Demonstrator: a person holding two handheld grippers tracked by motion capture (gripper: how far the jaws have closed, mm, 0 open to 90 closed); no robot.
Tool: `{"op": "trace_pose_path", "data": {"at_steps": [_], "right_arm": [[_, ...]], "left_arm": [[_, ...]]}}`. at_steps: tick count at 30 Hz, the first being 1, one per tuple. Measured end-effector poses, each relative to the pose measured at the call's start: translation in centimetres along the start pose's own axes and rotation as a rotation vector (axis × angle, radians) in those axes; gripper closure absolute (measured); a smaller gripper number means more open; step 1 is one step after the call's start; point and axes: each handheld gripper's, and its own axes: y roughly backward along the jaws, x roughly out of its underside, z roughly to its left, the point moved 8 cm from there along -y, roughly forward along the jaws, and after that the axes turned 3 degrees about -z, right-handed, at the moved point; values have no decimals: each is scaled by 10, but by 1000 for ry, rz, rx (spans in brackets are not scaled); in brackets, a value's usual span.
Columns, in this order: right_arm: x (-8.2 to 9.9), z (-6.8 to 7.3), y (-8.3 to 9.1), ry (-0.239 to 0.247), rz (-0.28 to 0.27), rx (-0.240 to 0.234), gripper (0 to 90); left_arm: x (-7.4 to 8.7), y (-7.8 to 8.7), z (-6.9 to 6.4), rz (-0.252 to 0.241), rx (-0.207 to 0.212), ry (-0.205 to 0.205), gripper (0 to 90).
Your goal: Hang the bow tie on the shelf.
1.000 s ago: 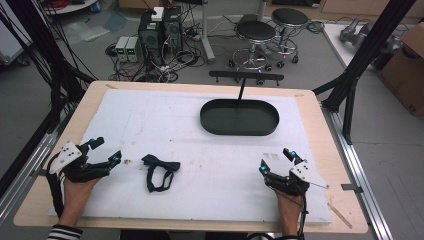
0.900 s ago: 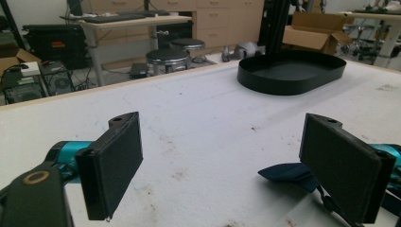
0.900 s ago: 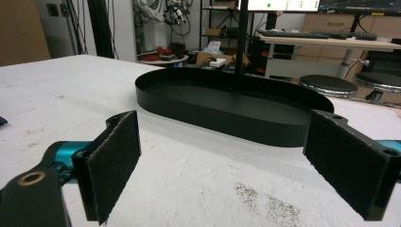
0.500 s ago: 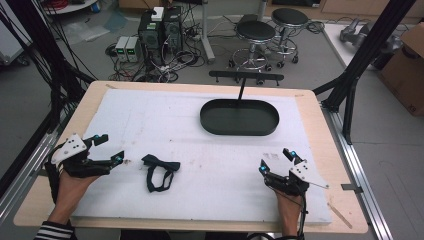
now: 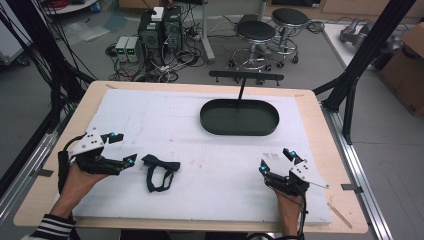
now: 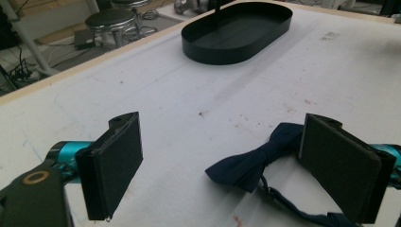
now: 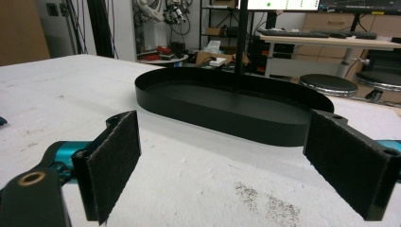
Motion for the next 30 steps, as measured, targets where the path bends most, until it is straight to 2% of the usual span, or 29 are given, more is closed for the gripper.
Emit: {"op": "trace_pose_path", "data": {"at_steps": [2,4,9,12,15,21,22,30], "right_arm": [[0,0,0,0,0,0,111],[0,0,0,0,0,0,111],[0,0,0,-2,1,-1,111],[0,0,0,-2,1,-1,111],[0,0,0,0,-3,0,111],[0,-1,1,-10,-5,3,111],[0,-1,1,-13,-5,1,111],[0,-2,1,-18,-9,-1,111]], "left_arm": [[-2,-4,-3,20,11,-4,145],[-2,-8,-5,62,26,-23,155],[-1,-21,-15,135,84,-39,171],[4,-32,-20,199,102,-74,173],[6,-45,-27,245,127,-82,175],[6,-56,-28,282,117,-101,216],[5,-58,-28,287,127,-85,225],[15,-66,-28,351,168,-60,248]]}}
